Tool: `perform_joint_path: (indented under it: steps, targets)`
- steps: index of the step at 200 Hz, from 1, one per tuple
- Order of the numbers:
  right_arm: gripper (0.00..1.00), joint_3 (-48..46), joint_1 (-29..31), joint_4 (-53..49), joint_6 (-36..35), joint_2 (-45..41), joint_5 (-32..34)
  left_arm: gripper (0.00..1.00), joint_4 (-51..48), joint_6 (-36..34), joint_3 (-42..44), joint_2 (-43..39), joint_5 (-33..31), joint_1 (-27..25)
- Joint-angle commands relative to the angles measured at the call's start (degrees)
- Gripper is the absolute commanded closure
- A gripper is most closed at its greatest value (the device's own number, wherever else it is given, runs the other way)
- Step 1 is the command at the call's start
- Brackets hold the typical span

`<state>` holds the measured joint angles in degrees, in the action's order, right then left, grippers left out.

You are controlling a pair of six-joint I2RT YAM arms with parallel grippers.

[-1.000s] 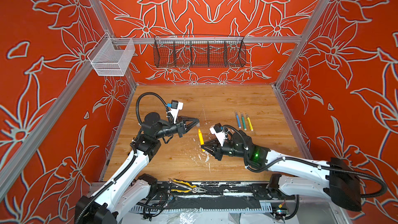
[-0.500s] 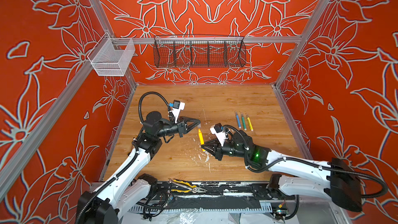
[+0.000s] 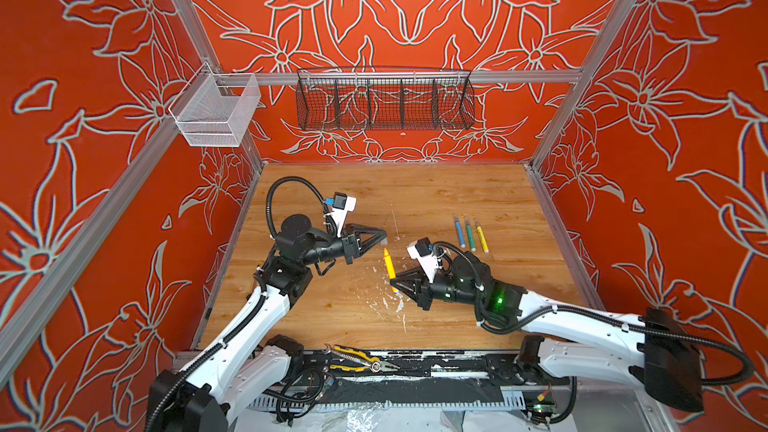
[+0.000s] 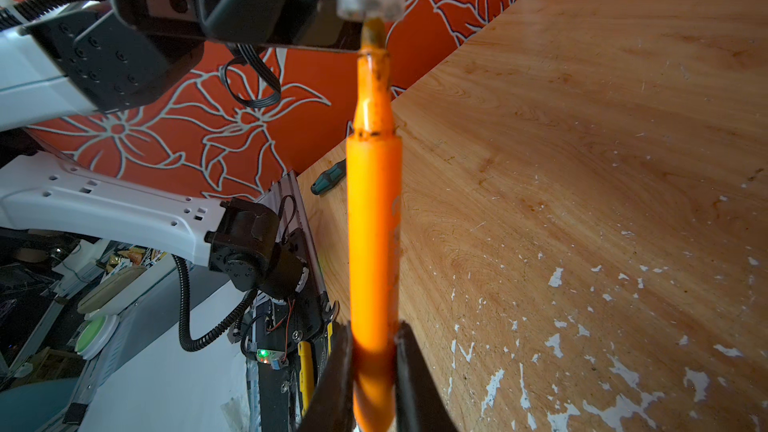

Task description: Insert the pens into the pen caps

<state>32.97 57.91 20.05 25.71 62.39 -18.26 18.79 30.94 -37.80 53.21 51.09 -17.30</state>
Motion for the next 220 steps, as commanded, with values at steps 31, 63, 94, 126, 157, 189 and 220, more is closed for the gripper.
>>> perform_joint_path:
  steps: [31,63,94,126,157,189,220]
  targets:
    - [1.00,0.95,0.37,2.07,0.12,0.85,-0.88,1.00,1.00,0.14,0.11,-3.00,-3.62,1.46]
    - [1.00,1.77,0.36,1.83,-0.31,1.30,-1.38,1.00,2.04,1.12,0.01,-2.06,-1.94,1.57]
    - [1.00,2.51,0.36,2.15,-0.49,1.60,-2.03,1.00,1.94,1.05,0.10,-1.89,-2.18,1.66]
    - [1.00,3.50,0.36,2.01,-1.10,1.68,-2.31,1.00,2.89,1.67,0.14,-1.03,-0.55,1.66]
    - [1.00,4.29,0.36,1.92,-1.97,2.10,-1.72,1.00,3.59,2.04,-0.47,-0.52,1.90,1.66]
    - [1.00,4.82,0.41,1.57,-2.42,2.98,-1.41,1.00,4.75,2.86,-0.80,-0.04,3.56,1.69]
    - [1.00,4.52,0.31,1.16,-2.68,2.63,-0.56,1.00,5.20,3.26,-0.89,-0.12,3.99,1.66]
